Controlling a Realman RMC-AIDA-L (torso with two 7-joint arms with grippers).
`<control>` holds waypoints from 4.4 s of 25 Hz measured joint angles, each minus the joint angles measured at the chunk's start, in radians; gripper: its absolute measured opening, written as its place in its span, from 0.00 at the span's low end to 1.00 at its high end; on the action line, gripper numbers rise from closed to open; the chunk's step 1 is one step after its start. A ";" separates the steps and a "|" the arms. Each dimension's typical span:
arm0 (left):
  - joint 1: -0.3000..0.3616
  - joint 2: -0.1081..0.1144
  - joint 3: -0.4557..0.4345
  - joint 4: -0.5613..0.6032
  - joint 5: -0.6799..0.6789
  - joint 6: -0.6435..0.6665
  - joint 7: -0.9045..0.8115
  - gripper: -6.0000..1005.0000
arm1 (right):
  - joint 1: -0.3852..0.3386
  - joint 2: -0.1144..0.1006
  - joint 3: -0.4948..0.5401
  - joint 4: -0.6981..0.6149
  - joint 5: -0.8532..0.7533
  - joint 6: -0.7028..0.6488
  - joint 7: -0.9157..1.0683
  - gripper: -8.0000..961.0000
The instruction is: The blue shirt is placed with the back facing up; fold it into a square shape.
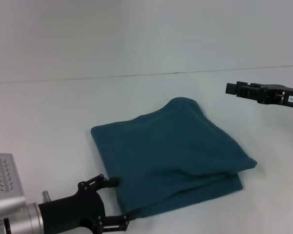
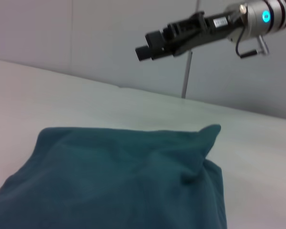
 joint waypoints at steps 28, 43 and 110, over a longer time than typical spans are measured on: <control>0.011 0.000 0.001 -0.121 -0.094 -0.057 0.258 0.94 | 0.015 -0.001 0.000 0.000 0.000 0.016 0.011 0.58; 0.015 0.000 0.002 -0.122 -0.086 -0.047 0.268 0.94 | 0.027 0.001 0.000 0.000 0.000 0.029 0.011 0.58; 0.022 0.002 0.056 -0.093 -0.072 -0.011 0.232 0.39 | 0.026 -0.004 -0.005 0.000 0.009 0.023 0.011 0.58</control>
